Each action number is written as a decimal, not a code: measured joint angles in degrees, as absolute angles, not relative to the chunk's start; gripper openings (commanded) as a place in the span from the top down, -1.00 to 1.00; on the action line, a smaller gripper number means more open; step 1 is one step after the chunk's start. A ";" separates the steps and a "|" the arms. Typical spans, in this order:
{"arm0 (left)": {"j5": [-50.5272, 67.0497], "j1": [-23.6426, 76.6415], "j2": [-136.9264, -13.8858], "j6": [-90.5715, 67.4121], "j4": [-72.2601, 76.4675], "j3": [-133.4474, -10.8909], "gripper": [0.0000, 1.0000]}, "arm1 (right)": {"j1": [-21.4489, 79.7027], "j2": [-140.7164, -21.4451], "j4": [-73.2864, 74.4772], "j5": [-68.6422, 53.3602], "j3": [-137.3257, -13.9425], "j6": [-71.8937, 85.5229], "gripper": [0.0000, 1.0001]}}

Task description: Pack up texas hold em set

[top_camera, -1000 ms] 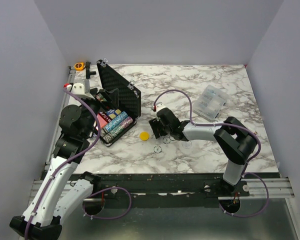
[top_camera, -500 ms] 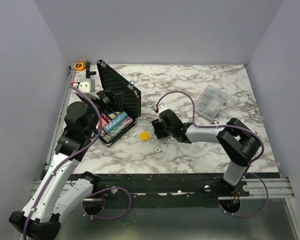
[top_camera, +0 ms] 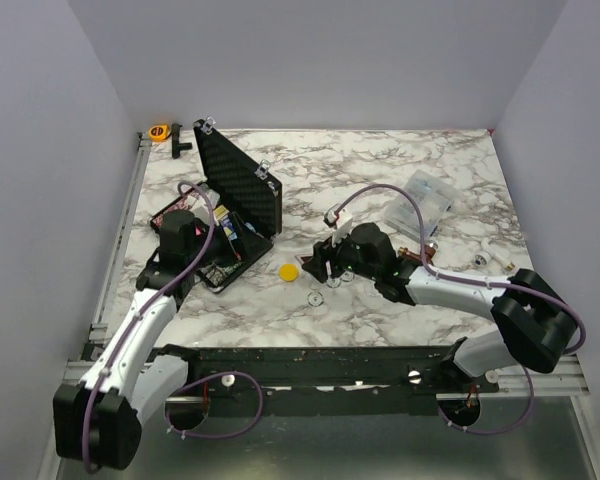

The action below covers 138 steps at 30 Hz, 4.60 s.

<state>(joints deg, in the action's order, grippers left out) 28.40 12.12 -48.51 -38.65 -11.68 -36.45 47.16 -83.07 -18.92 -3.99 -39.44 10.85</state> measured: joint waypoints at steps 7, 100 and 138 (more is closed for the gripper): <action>44.60 11.64 -62.43 -47.75 -3.84 -32.84 -0.60 | 47.97 -80.05 -23.51 -13.63 -37.21 10.81 0.36; 24.08 -8.49 -94.72 -54.68 2.24 -50.26 0.50 | 49.91 -74.74 -22.02 12.51 -34.87 13.91 -1.00; 21.21 0.16 -58.70 -44.40 -6.48 -53.06 -0.91 | 38.48 -89.97 7.49 16.34 -55.42 28.29 -1.00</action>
